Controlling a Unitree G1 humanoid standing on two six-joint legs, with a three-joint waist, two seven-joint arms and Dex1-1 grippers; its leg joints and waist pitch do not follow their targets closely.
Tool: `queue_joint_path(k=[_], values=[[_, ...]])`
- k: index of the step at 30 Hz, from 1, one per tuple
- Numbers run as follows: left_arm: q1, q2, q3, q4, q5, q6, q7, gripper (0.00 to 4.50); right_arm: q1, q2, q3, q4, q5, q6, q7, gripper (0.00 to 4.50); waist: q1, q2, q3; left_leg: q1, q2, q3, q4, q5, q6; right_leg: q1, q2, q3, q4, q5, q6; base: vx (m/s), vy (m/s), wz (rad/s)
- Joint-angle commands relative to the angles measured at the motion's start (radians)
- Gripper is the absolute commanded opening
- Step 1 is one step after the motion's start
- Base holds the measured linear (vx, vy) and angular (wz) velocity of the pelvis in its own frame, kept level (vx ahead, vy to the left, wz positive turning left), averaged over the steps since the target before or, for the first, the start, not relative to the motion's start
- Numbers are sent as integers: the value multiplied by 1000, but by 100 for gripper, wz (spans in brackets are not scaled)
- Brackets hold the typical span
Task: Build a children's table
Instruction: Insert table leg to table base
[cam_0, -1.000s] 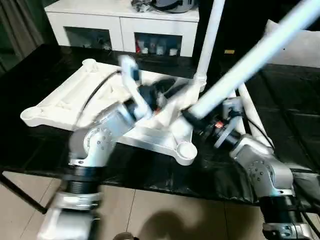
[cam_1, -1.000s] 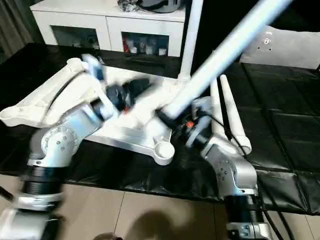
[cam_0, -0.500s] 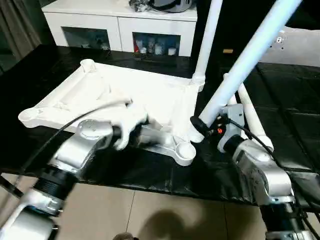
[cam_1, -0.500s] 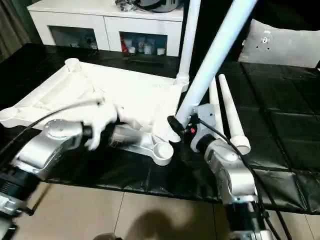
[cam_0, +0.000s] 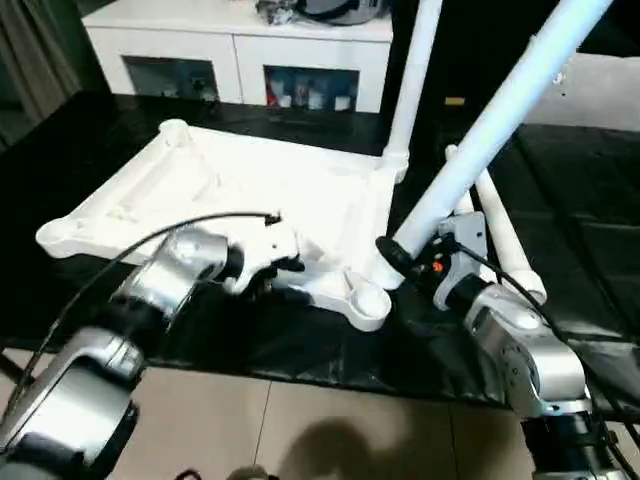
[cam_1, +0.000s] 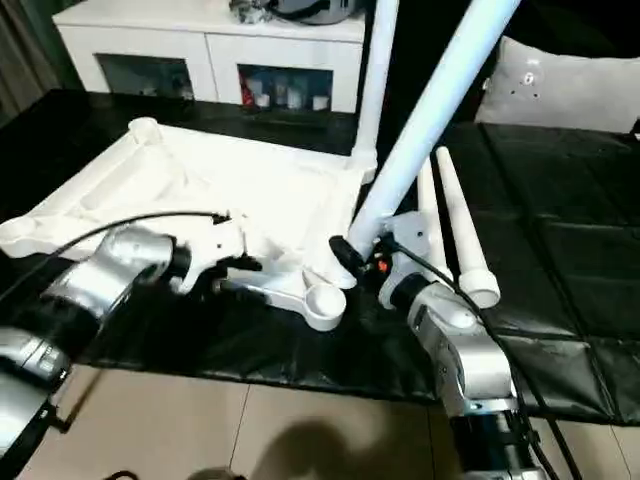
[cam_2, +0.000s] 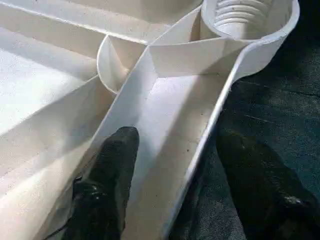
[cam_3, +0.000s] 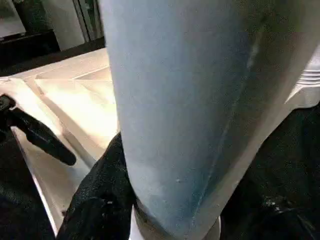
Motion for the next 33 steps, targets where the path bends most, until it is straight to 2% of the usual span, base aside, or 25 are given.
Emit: queue_joint_path(k=[1,2,3,5,8,11,14,22,25,27,29,31,33], values=[[-32,-9,7,54,7,-37,-43,248,8,-16,-8,-31,2,3,9,187,2,12,-73,11,49,-23,-78,-255,-36,59,-77,58,-72,-194,-182,0,0,0],[-39,-13,8,70,10,-40,-53,237,10,-20,-10,-32,1,2,10,187,3,11,-73,11,48,-21,-77,-248,-31,59,-77,58,-74,-202,-180,0,0,0],[-46,-16,8,87,15,-51,-58,225,11,-23,-12,-32,-1,-2,9,187,5,22,-73,11,51,-23,-77,-251,-30,59,-79,59,-71,-203,-186,0,0,0],[-68,-24,2,137,37,-77,-56,208,13,-31,-18,-30,-7,-10,7,187,5,15,-72,10,48,-22,-77,-257,-22,61,-79,57,-77,-244,-175,0,0,0],[-87,-33,-4,188,63,-102,-48,183,17,-37,-21,-32,-9,-13,6,187,6,20,-73,10,48,-22,-74,-246,-16,58,-78,57,-82,-268,-163,0,0,0],[-105,-45,-4,240,80,-132,-44,154,21,-42,-19,-35,-9,-14,6,187,7,22,-73,8,50,-24,-76,-242,-13,59,-79,56,-80,-254,-168,0,0,0],[-114,-51,-4,269,92,-145,-42,127,25,-43,-16,-40,-9,-13,5,187,6,22,-73,8,51,-24,-76,-246,-10,59,-78,56,-79,-242,-176,0,0,0],[-139,-62,-18,338,147,-145,-27,70,29,-43,-3,-42,-19,-14,6,187,7,21,-71,7,51,-26,-79,-264,-11,60,-82,56,-84,-285,-167,0,0,0],[-158,-88,34,361,108,-54,-45,56,25,-52,-1,-42,-21,-13,11,187,6,21,-73,7,50,-24,-76,-242,-3,60,-82,56,-81,-255,-181,0,0,0],[-162,-99,56,361,88,-14,-38,47,23,-54,-2,-41,-21,-12,12,187,5,17,-72,6,51,-22,-75,-228,2,62,-81,56,-78,-239,-193,0,0,0],[-165,-107,71,366,80,7,-32,38,22,-54,-2,-41,-22,-12,12,187,5,18,-72,5,49,-22,-74,-225,10,62,-82,55,-79,-236,-198,0,0,0],[-165,-135,107,371,54,107,16,35,16,-55,-3,-39,-25,-13,13,187,4,12,-70,5,47,-20,-73,-222,17,62,-82,54,-83,-261,-196,0,0,0],[-144,-163,133,347,29,190,42,27,6,-57,-3,-35,-28,-16,16,187,4,10,-69,6,46,-19,-71,-220,22,63,-82,53,-85,-286,-194,0,0,0]])
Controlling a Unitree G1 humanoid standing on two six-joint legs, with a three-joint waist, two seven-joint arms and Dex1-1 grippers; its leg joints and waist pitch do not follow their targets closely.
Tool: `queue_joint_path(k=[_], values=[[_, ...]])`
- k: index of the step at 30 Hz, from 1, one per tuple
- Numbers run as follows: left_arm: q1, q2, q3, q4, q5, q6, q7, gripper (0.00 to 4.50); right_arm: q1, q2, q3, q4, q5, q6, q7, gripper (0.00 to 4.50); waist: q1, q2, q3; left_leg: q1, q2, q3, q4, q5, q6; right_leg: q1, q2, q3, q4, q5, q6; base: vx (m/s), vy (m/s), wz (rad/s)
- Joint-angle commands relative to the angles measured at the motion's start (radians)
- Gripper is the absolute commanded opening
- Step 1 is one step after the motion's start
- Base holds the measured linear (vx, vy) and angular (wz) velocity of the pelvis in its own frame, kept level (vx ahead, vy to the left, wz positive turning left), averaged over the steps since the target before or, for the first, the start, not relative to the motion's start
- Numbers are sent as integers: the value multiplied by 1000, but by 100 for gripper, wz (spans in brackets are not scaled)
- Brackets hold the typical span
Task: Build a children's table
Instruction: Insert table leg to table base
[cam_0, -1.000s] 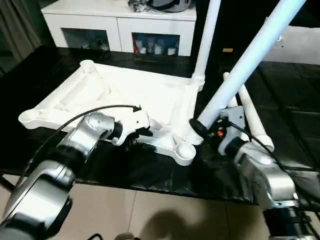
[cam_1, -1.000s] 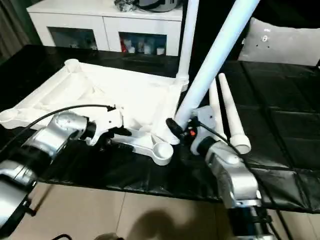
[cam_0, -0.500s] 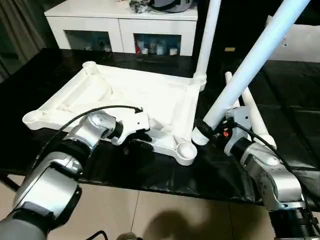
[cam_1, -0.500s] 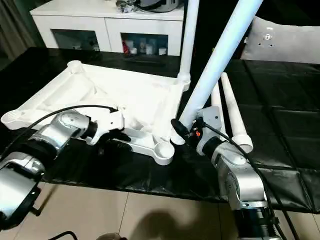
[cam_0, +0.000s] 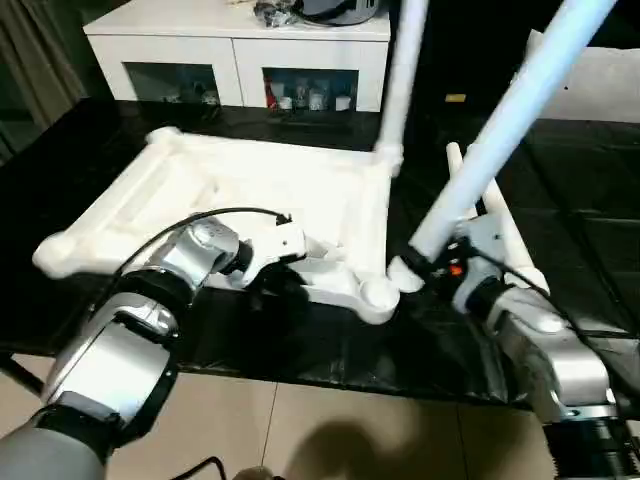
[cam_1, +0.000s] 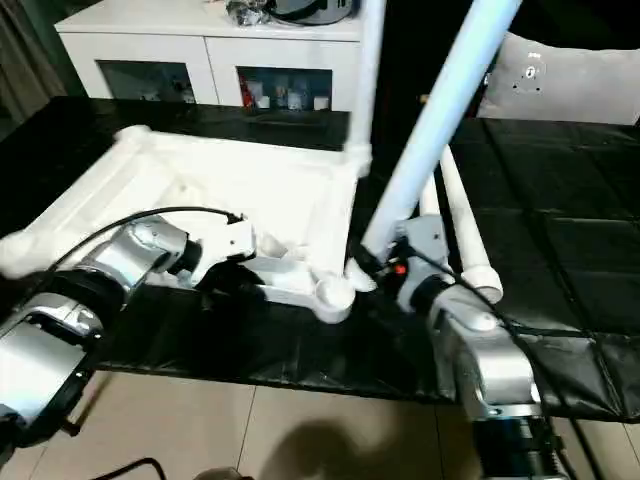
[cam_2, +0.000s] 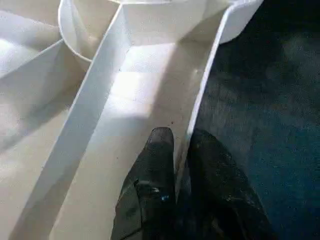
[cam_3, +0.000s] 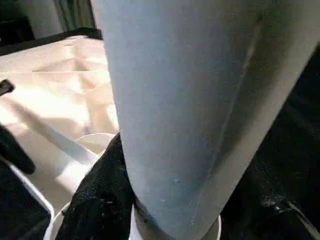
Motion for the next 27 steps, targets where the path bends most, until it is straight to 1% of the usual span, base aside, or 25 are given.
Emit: queue_joint_path(k=[1,2,3,4,6,7,8,9,10,11,12,13,14,15,16,17,18,19,20,21,22,24,25,26,27], values=[[12,-15,44,6,-47,92,86,25,-13,10,29,-18,9,-4,15,187,8,-10,-66,4,47,-21,-71,-220,23,63,-82,53,-84,-296,-192,0,0,0],[44,-22,41,-36,-45,94,80,22,-20,9,31,-18,8,-6,15,187,8,-10,-67,2,49,-24,-72,-217,27,65,-83,52,-86,-305,-187,0,0,0],[66,-21,38,-66,-38,96,71,18,-23,8,32,-19,9,-5,15,187,6,-10,-66,2,49,-23,-72,-216,32,62,-81,52,-89,-306,-185,0,0,0],[66,-21,38,-66,-38,96,71,12,-23,8,32,-19,9,-5,15,187,6,-10,-67,1,51,-25,-74,-214,34,63,-82,53,-87,-299,-186,0,0,0],[120,-10,22,-139,-26,59,41,1,-29,5,33,-21,13,0,19,187,5,-8,-69,3,50,-21,-72,-210,38,58,-77,53,-88,-279,-186,0,0,0],[123,-9,21,-144,-26,56,39,1,-29,5,34,-21,13,0,19,187,5,-7,-69,3,54,-25,-74,-215,36,60,-81,53,-85,-278,-186,0,0,0],[183,16,-13,-221,3,-18,4,0,-34,4,35,-23,15,13,29,187,6,-5,-70,5,57,-26,-76,-227,31,58,-82,54,-86,-283,-184,0,0,0],[211,30,-30,-252,25,-87,4,0,-36,2,35,-24,20,24,39,187,0,-20,-65,3,57,-23,-80,-245,31,55,-77,55,-90,-301,-174,0,0,0],[211,30,-30,-252,25,-87,4,0,-36,2,35,-24,20,24,39,187,3,-10,-65,8,57,-23,-80,-258,25,52,-79,56,-91,-334,-160,0,0,0],[226,37,-40,-269,39,-132,7,0,-38,1,35,-24,23,30,46,187,5,-9,-64,10,55,-23,-81,-266,23,50,-79,56,-94,-352,-153,0,0,0],[236,40,-41,-272,44,-165,20,0,-39,-2,39,-25,25,36,54,187,5,-11,-62,12,55,-22,-82,-282,15,47,-78,56,-98,-385,-142,0,0,0],[252,43,-43,-282,49,-192,39,0,-43,-8,45,-25,28,45,70,187,8,-9,-62,15,55,-23,-82,-292,13,45,-80,56,-100,-402,-137,0,0,0],[266,48,-41,-300,45,-183,41,0,-48,-15,52,-24,33,56,83,187,10,-13,-61,13,59,-26,-86,-294,7,47,-83,58,-96,-417,-128,0,0,0],[266,48,-41,-300,45,-183,41,0,-48,-15,52,-24,33,56,83,187,9,-12,-61,11,60,-26,-86,-295,5,47,-83,58,-96,-416,-125,0,0,0],[280,55,-42,-319,42,-181,32,0,-54,-21,59,-23,37,65,98,187,9,-13,-61,12,62,-27,-88,-297,2,47,-83,58,-95,-412,-124,0,0,0],[307,78,-50,-368,40,-179,-2,0,-66,-32,70,-24,49,77,130,187,7,-16,-63,9,60,-27,-88,-290,0,49,-82,59,-92,-396,-124,0,0,0],[313,83,-51,-379,40,-178,-9,0,-68,-34,71,-24,52,78,136,187,7,-17,-64,8,61,-28,-88,-274,3,49,-84,60,-87,-373,-130,0,0,0],[318,86,-52,-388,39,-177,-15,0,-70,-35,72,-24,54,79,141,187,5,-15,-64,7,62,-27,-88,-271,3,49,-84,61,-86,-363,-134,0,0,0],[324,91,-50,-402,39,-173,-17,0,-74,-37,73,-25,60,83,150,187,6,-17,-66,7,59,-22,-84,-246,8,48,-82,61,-84,-326,-143,0,0,0],[326,89,-42,-407,40,-173,3,0,-76,-37,73,-24,62,83,158,187,4,-23,-65,5,57,-21,-83,-235,13,49,-81,62,-84,-315,-146,0,0,0],[322,79,-23,-401,40,-168,49,0,-79,-38,73,-21,62,80,166,187,7,-21,-68,5,57,-20,-81,-217,16,50,-82,61,-80,-296,-151,0,0,0],[318,69,-7,-390,31,-165,67,43,-82,-39,72,-18,62,79,171,187,9,-22,-67,5,56,-18,-79,-204,23,49,-80,60,-80,-287,-155,0,0,0],[315,56,10,-383,11,-161,67,43,-84,-39,72,-14,62,70,177,187,10,-21,-67,6,56,-18,-79,-205,23,49,-80,60,-81,-293,-154,0,0,0],[314,41,30,-380,-18,-149,52,54,-86,-37,70,-8,65,59,186,187,12,-18,-65,7,56,-18,-80,-222,19,47,-80,59,-85,-325,-148,0,0,0],[314,40,31,-380,-21,-147,51,60,-87,-37,70,-7,65,58,187,187,12,-18,-65,7,56,-18,-80,-222,19,47,-80,59,-85,-325,-148,0,0,0]])
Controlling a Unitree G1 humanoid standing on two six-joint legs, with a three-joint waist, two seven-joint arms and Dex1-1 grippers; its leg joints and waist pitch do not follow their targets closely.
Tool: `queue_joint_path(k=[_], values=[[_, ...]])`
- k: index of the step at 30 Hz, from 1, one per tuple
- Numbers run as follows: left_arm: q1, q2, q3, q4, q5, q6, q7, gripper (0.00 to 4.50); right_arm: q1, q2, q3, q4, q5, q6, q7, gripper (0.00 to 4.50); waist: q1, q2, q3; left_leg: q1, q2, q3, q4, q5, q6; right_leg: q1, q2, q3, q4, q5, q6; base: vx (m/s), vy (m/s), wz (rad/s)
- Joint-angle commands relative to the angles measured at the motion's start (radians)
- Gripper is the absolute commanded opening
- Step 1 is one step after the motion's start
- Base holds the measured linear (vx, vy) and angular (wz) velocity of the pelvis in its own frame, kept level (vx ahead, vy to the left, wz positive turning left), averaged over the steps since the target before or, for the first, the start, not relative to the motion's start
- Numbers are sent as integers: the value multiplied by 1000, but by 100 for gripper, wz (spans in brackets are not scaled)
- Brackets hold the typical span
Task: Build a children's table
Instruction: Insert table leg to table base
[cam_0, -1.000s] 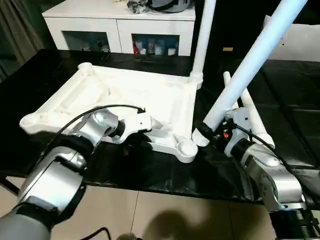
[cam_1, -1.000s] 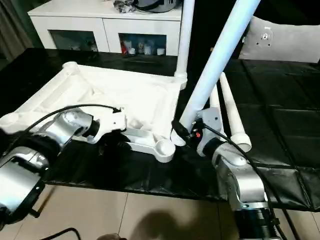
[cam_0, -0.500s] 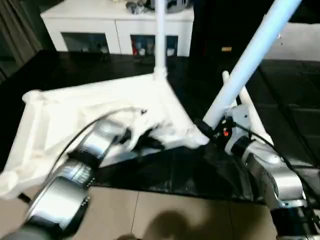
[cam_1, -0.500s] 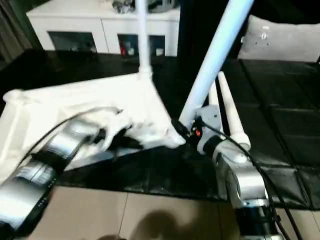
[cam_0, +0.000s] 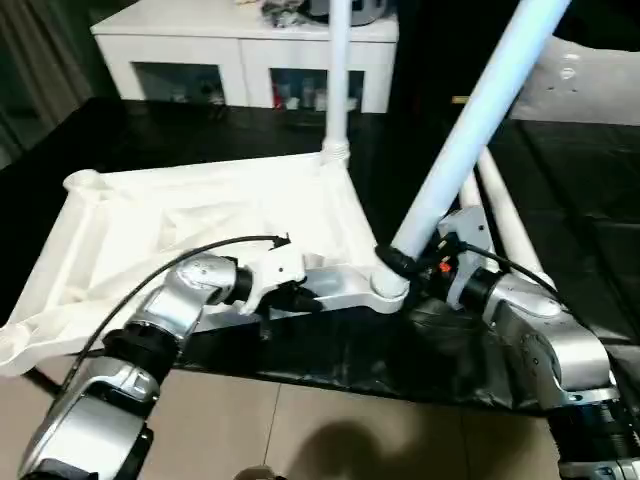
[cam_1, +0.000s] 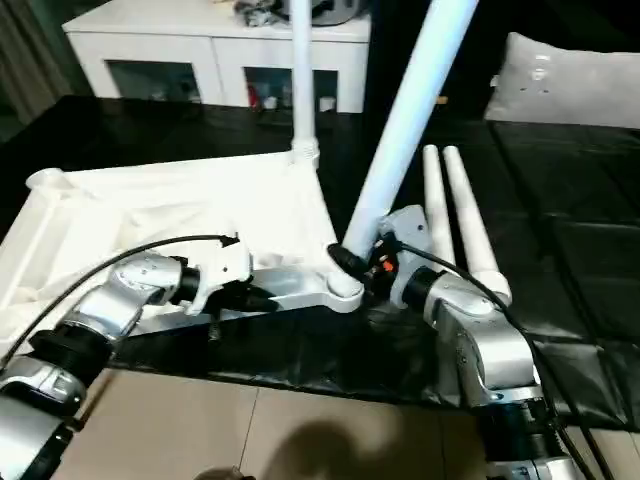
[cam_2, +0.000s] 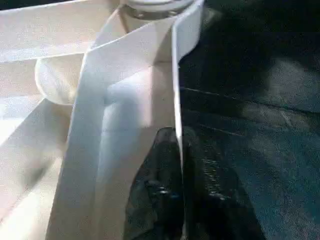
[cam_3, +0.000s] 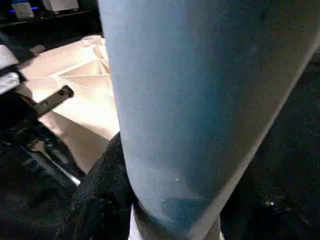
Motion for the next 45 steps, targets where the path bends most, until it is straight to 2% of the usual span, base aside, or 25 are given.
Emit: queue_joint_path(k=[1,2,3,5,6,7,8,9,13,14,15,16,17,19,21,23,25,28,31,32,37,40,45], values=[[13,-16,0,19,-16,30,-5,60,-24,-1,-7,1,19,-18,12,187,-2,-17,-63,9,58,-20,-78,-239,13,47,-81,60,-88,-346,-149,0,0,0],[13,-20,0,17,-14,24,5,90,-26,-1,-7,3,21,-18,12,187,-2,-18,-62,8,58,-21,-79,-245,12,47,-81,60,-89,-351,-147,0,0,0],[12,-25,-2,17,-8,12,17,98,-26,-1,-7,3,23,-18,12,187,-3,-19,-62,7,58,-22,-80,-248,11,48,-81,60,-89,-352,-142,0,0,0],[9,-32,-7,17,3,-3,34,98,-26,0,-5,2,23,-17,12,187,-3,-20,-63,5,57,-22,-79,-239,13,49,-82,60,-89,-351,-136,0,0,0],[7,-36,-8,17,4,3,34,98,-24,1,-5,1,23,-17,13,187,-2,-12,-63,5,56,-23,-79,-237,12,49,-81,60,-88,-348,-136,0,0,0],[3,-42,-7,21,5,9,36,98,-23,2,-4,0,21,-19,14,187,-3,-17,-64,5,56,-21,-78,-230,14,50,-81,60,-89,-333,-137,0,0,0],[-2,-47,-7,28,9,15,43,98,-21,2,-3,0,18,-22,14,187,-2,-17,-65,4,56,-22,-78,-221,16,51,-80,60,-86,-320,-141,0,0,0],[-8,-52,-6,42,15,14,49,98,-20,3,-2,1,15,-26,16,187,-3,-11,-65,4,56,-22,-77,-220,16,50,-79,59,-85,-309,-144,0,0,0],[-21,-59,-4,81,27,7,67,98,-17,1,0,1,14,-30,19,187,-3,-16,-62,5,54,-21,-78,-239,16,50,-79,58,-91,-343,-136,0,0,0],[-23,-56,-8,95,40,-14,84,98,-15,0,1,0,14,-30,20,187,-2,-8,-61,8,54,-23,-79,-253,13,49,-80,58,-94,-372,-130,0,0,0],[-23,-56,-8,95,40,-14,84,80,-15,0,1,0,14,-30,20,187,-5,-13,-60,6,53,-23,-79,-261,12,49,-79,58,-98,-388,-121,0,0,0],[-26,-47,-18,116,62,-36,105,69,-15,-2,4,0,13,-30,21,187,-4,-10,-60,7,53,-24,-80,-268,11,48,-79,57,-100,-401,-116,0,0,0],[-25,-36,-28,122,78,-38,105,62,-17,-6,6,0,13,-25,24,187,-6,-12,-59,10,53,-25,-82,-282,7,47,-79,56,-104,-435,-100,0,0,0],[-25,-30,-32,123,85,-37,104,62,-19,-9,7,-1,13,-20,27,187,-6,-12,-59,10,53,-26,-82,-289,5,46,-80,57,-105,-452,-94,0,0,0],[-25,-24,-36,125,94,-31,105,46,-23,-15,9,-2,14,-9,33,187,-10,-14,-57,6,52,-28,-84,-290,5,48,-79,55,-107,-474,-84,0,0,0],[-29,-20,-37,132,102,-25,111,29,-39,-32,19,7,15,14,53,187,-12,-21,-55,8,52,-27,-82,-291,9,45,-80,55,-112,-506,-75,0,0,0],[-30,-19,-37,135,102,-25,111,17,-44,-37,22,12,14,20,60,187,-11,-18,-57,8,52,-27,-81,-279,11,44,-82,55,-111,-508,-78,0,0,0],[-29,-17,-40,137,101,-36,86,8,-70,-52,33,37,6,27,79,187,-12,-23,-58,7,53,-26,-80,-269,16,43,-81,55,-108,-490,-88,0,0,0],[-25,-17,-39,125,94,-49,64,0,-87,-64,45,55,1,35,102,187,-12,-21,-60,5,54,-25,-79,-254,18,44,-81,56,-103,-447,-102,0,0,0],[-22,-15,-42,114,95,-66,49,0,-104,-73,56,74,-6,42,118,187,-9,-23,-64,3,55,-24,-77,-228,26,47,-80,58,-94,-380,-123,0,0,0],[-20,-17,-36,91,73,-66,10,0,-134,-81,69,107,-16,43,137,187,-8,-23,-68,0,56,-19,-71,-177,36,51,-78,58,-78,-256,-172,0,0,0],[-23,-18,-32,85,68,-59,-2,0,-150,-80,68,127,-13,39,142,187,-7,-24,-68,1,55,-18,-70,-178,42,53,-79,56,-78,-262,-177,0,0,0],[-12,-11,-33,69,63,-80,-34,0,-174,-68,78,193,-20,30,162,187,-7,-24,-66,1,55,-18,-72,-192,36,52,-79,56,-83,-310,-163,0,0,0]])
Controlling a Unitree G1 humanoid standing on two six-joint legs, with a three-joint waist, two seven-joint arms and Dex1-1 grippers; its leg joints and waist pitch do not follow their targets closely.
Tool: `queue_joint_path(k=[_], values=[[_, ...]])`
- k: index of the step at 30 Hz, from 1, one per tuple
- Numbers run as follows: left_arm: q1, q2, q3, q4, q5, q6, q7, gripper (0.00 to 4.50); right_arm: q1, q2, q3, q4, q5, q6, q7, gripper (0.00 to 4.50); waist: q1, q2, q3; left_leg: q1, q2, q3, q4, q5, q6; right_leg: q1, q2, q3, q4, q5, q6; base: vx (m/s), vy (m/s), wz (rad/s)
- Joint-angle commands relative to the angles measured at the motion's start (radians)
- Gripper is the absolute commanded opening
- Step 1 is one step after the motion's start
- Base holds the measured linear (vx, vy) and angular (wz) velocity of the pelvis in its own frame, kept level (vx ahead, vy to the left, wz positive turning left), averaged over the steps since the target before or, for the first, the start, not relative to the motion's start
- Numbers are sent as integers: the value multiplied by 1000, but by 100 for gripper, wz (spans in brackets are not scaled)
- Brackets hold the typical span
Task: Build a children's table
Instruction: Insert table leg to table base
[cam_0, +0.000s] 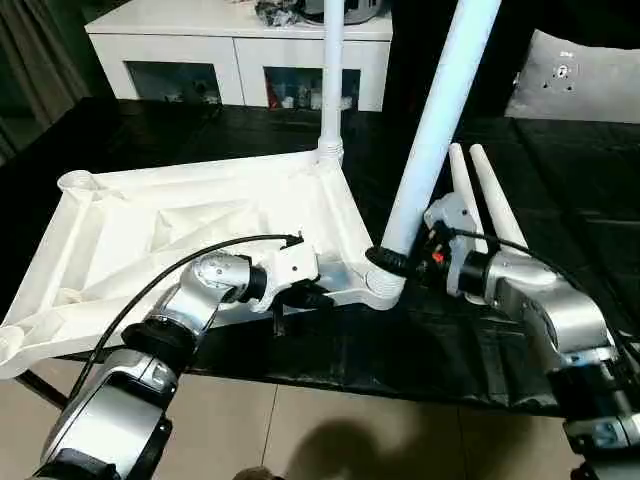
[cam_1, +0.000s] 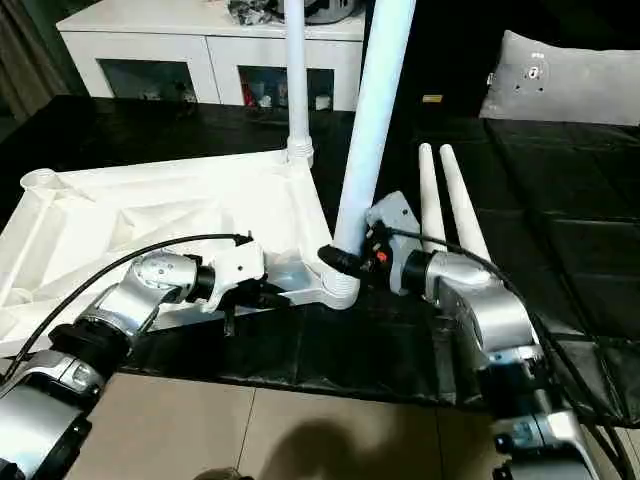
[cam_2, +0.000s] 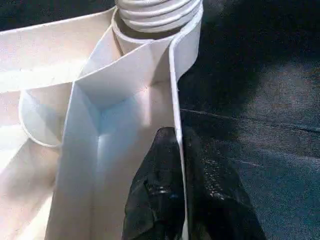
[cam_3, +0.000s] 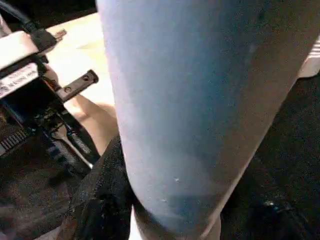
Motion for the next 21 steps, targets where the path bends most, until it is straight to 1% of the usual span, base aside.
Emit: queue_joint_path(k=[1,2,3,7,11,13,15,17,18,20,21], values=[[35,16,-18,-12,12,-10,-44,0,-20,3,18,29,-8,-3,15,187,5,-22,-66,3,56,-19,-71,-192,35,53,-80,56,-82,-310,-161,0,0,0],[40,16,-20,-22,8,-13,-50,0,-24,3,29,39,-16,-1,25,187,4,-22,-66,4,57,-18,-70,-193,35,52,-79,56,-82,-305,-164,0,0,0],[41,16,-20,-23,7,-14,-51,0,-25,3,31,40,-17,-1,26,187,4,-24,-66,3,58,-18,-71,-191,35,53,-80,56,-80,-299,-166,0,0,0],[55,11,-25,-45,1,-16,-60,0,-37,7,43,63,-15,5,49,187,4,-25,-65,3,58,-18,-71,-192,35,53,-80,57,-79,-302,-164,0,0,0],[61,9,-25,-53,-2,-13,-64,0,-52,10,45,99,-18,1,63,187,3,-26,-66,2,57,-17,-70,-180,39,54,-80,56,-79,-298,-166,0,0,0],[64,8,-24,-59,-6,-10,-70,0,-64,15,43,132,-15,4,73,187,2,-28,-67,2,57,-17,-70,-180,40,53,-80,56,-78,-295,-170,0,0,0],[68,7,-19,-68,-13,-2,-78,0,-74,23,31,167,-7,4,78,187,3,-26,-66,2,57,-16,-69,-180,39,53,-80,56,-79,-301,-171,0,0,0],[72,8,-12,-76,-20,7,-83,0,-82,35,-1,214,15,-2,85,187,3,-25,-67,3,57,-17,-69,-177,40,53,-80,55,-78,-292,-177,0,0,0],[73,8,-8,-77,-22,11,-80,0,-82,40,-21,243,25,-20,89,187,3,-26,-68,4,58,-15,-68,-174,40,53,-81,57,-76,-275,-185,0,0,0],[75,7,-4,-78,-24,14,-74,0,-78,42,-33,257,31,-30,93,187,4,-24,-69,3,59,-15,-67,-168,43,53,-80,56,-74,-251,-193,0,0,0],[76,7,0,-75,-25,16,-66,0,-68,44,-49,266,46,-30,100,187,4,-25,-69,3,59,-15,-67,-165,44,54,-79,56,-72,-242,-195,0,0,0]])
